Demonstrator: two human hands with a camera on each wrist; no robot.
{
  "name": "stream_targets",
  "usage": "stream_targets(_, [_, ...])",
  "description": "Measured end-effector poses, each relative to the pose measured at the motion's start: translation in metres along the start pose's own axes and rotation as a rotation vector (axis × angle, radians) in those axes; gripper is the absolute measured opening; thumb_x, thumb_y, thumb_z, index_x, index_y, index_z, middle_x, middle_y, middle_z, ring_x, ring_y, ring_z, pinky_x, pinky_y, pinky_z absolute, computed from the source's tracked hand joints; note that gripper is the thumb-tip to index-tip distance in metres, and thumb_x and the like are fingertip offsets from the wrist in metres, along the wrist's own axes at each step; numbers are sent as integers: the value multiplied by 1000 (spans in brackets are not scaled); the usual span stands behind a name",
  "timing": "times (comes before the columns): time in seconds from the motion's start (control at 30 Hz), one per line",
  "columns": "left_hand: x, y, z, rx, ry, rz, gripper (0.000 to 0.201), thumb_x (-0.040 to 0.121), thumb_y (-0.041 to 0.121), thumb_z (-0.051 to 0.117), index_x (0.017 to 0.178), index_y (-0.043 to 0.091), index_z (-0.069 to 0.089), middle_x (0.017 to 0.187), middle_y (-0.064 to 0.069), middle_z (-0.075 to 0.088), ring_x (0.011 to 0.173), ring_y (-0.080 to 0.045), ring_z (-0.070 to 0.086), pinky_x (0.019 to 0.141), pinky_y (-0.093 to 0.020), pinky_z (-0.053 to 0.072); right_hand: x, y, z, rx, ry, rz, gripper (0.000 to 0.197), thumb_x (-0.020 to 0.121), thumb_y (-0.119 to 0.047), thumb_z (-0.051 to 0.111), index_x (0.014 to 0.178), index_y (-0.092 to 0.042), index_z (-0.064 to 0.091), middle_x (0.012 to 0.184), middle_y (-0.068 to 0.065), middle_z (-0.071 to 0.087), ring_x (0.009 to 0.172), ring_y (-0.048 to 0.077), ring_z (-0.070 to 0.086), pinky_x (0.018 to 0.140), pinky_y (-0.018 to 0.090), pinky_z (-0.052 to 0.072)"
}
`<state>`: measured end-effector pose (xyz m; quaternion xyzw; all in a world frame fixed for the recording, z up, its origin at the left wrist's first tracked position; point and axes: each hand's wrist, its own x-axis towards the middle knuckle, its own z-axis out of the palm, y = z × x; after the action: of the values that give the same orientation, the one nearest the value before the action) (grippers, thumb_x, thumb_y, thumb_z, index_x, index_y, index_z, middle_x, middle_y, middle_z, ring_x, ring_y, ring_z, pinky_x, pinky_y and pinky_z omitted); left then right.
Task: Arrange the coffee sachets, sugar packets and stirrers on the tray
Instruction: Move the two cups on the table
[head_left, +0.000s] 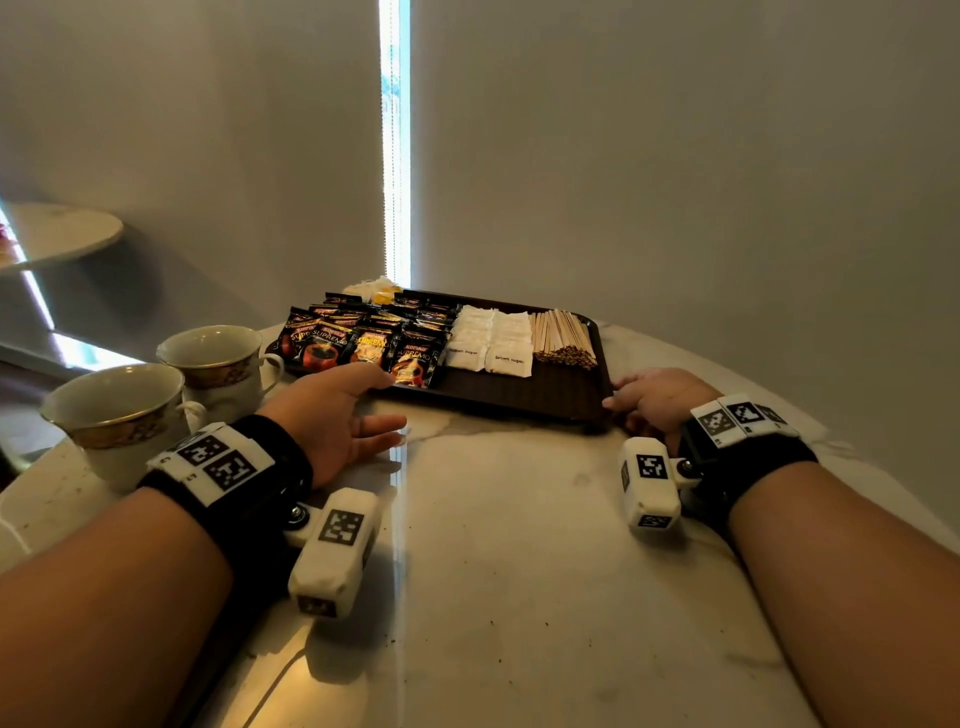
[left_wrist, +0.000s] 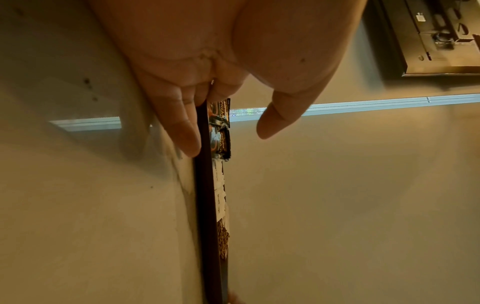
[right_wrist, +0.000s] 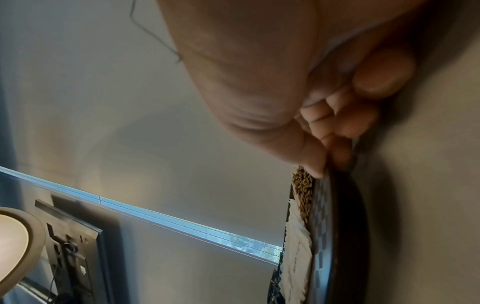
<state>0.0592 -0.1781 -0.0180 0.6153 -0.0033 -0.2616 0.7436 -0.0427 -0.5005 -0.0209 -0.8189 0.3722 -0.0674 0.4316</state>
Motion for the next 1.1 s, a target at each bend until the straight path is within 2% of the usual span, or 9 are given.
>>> stream_targets(0.13, [2, 0, -1, -16, 14, 4, 58, 93, 16, 66, 145, 18, 42, 143, -11, 47, 102, -34, 71, 78, -38, 59, -1, -1, 3, -25, -3, -7, 13, 88, -21, 74, 99, -20, 65, 93, 16, 68, 70, 23, 56, 54, 29, 44])
stream_targets(0.23, [3, 0, -2, -19, 15, 5, 58, 92, 15, 67, 145, 18, 42, 144, -10, 48, 101, -34, 72, 76, -37, 59, 0, -4, 4, -46, -15, -35, 18, 88, -21, 75, 102, -18, 65, 105, 17, 71, 73, 23, 57, 58, 31, 45])
stream_targets(0.53, [0, 0, 0, -17, 22, 1, 57, 92, 15, 67, 144, 19, 42, 142, -12, 48, 102, -35, 71, 79, -39, 59, 1, -4, 5, -47, -22, -30, 19, 91, -17, 70, 109, -15, 64, 117, 20, 69, 75, 22, 53, 58, 30, 42])
stream_targets(0.73, [1, 1, 0, -10, 31, -8, 58, 92, 15, 66, 145, 20, 42, 142, -13, 48, 103, -35, 71, 86, -40, 58, 7, -2, 5, -49, -13, -22, 15, 90, -18, 71, 104, -17, 65, 113, 19, 70, 80, 26, 56, 63, 34, 45])
stream_targets(0.8, [0, 2, 0, -4, 22, -12, 57, 93, 15, 66, 144, 19, 42, 142, -12, 47, 104, -35, 70, 90, -42, 58, 7, -2, 5, -42, -2, -2, 13, 90, -22, 71, 101, -17, 66, 104, 18, 71, 77, 27, 56, 65, 36, 46])
stream_targets(0.83, [0, 2, 0, 6, 19, -14, 57, 93, 15, 66, 144, 19, 42, 142, -12, 47, 105, -35, 70, 90, -43, 57, 6, -1, 4, -31, 2, 14, 14, 91, -26, 70, 98, -14, 66, 94, 15, 70, 71, 26, 55, 63, 35, 45])
stream_targets(0.9, [-3, 4, 2, 37, 17, -8, 55, 94, 17, 65, 144, 18, 42, 139, -13, 48, 106, -34, 68, 87, -43, 58, 3, 1, 3, 87, 5, 92, 23, 91, -32, 68, 90, -10, 66, 77, 9, 60, 59, 20, 47, 58, 32, 39])
stream_targets(1.0, [-19, 10, 5, 129, -2, 73, 41, 98, 25, 62, 137, 16, 50, 127, -12, 57, 102, -29, 66, 83, -44, 57, 1, 3, 1, 277, 75, 133, 27, 85, -36, 71, 84, -10, 64, 78, 8, 56, 55, 17, 43, 58, 33, 39])
stream_targets(1.1, [-47, 24, 6, 161, 19, 199, 25, 101, 40, 58, 119, 22, 60, 111, -5, 69, 91, -22, 70, 70, -40, 56, -10, -5, -4, 322, 160, 23, 21, 86, -30, 69, 75, -21, 54, 87, 8, 53, 60, 16, 47, 59, 34, 44])
